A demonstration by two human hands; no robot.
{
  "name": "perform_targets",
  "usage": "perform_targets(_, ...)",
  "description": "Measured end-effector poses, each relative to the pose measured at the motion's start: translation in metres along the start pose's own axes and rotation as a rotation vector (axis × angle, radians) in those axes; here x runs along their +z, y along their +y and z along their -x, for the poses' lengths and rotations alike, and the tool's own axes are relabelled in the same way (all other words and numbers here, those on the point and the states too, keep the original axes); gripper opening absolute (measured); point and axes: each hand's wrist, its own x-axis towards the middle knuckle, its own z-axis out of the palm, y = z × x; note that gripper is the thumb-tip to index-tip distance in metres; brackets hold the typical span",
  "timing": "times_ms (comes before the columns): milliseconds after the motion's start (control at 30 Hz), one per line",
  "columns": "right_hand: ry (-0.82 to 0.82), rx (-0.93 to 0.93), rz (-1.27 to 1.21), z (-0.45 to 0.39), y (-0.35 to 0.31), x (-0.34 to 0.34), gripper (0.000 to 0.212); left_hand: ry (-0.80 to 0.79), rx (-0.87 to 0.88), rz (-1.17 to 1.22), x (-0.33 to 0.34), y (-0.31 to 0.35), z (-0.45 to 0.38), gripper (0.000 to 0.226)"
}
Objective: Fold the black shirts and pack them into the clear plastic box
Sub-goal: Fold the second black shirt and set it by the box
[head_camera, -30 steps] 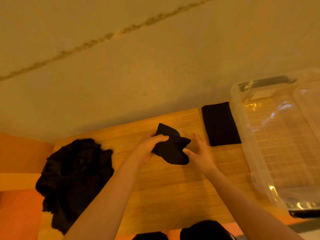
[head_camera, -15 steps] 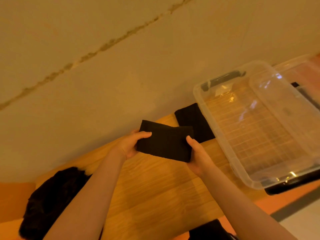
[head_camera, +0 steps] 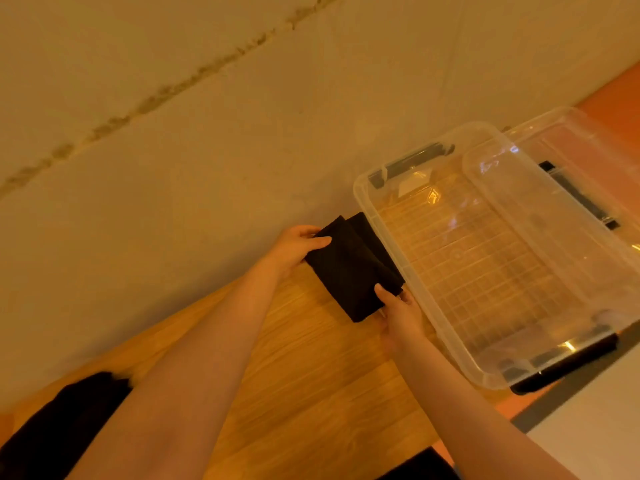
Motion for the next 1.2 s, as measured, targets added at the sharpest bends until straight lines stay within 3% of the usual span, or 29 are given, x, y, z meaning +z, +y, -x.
perform_targets(200,0.140,-0.025,-0.043,-0.017,-0.003,0.009,0.040,0.014,0.009,0.123,0.014,-0.007,-0.044,0.035)
perform_targets(367,0.277,-0.064,0.049,-0.028,0.005,0.012,0.010,0.253,0.104,0.123,0.019,-0.028,-0.057,0.034)
perform_targets(467,0.319,-0.053,0.006,-0.028,0.003,0.016,0.009,0.202,0.103,0.246,0.019,-0.035,-0.058,0.037)
perform_targets(533,0.336,-0.033,-0.014,-0.022,0.001,0.020,0.015,0.162,0.108,0.168,0.018,-0.035,-0.055,0.047)
perform_targets(667,0.318,-0.058,0.008,-0.013,-0.002,0.026,0.020,0.284,0.048,0.144,0.028,-0.033,-0.050,0.046)
perform_targets(733,0.271,-0.049,-0.001,-0.008,-0.003,0.031,0.010,0.344,0.063,0.168,0.034,-0.031,-0.050,0.043)
perform_targets(833,0.322,-0.093,0.027,-0.005,-0.005,0.032,0.032,0.408,0.122,0.190,0.040,-0.030,-0.052,0.045)
perform_targets(900,0.354,-0.145,0.155,-0.011,-0.001,0.024,0.037,0.474,0.194,0.087,0.042,-0.036,-0.043,0.045)
perform_targets(967,0.404,-0.174,0.352,-0.008,0.006,0.015,0.036,0.520,0.382,-0.186,0.046,-0.052,-0.027,0.044)
perform_targets(1033,0.432,-0.299,0.666,0.002,0.016,0.001,0.034,0.408,0.567,-0.527,0.053,-0.073,-0.011,0.047)
perform_targets(1100,0.316,-0.617,1.006,0.015,0.026,-0.015,0.034,0.222,0.574,-0.856,0.059,-0.092,-0.003,0.055)
perform_targets(1200,-0.002,-1.107,1.545,0.006,0.031,-0.027,0.039,0.156,0.437,-1.154,0.063,-0.104,-0.004,0.059)
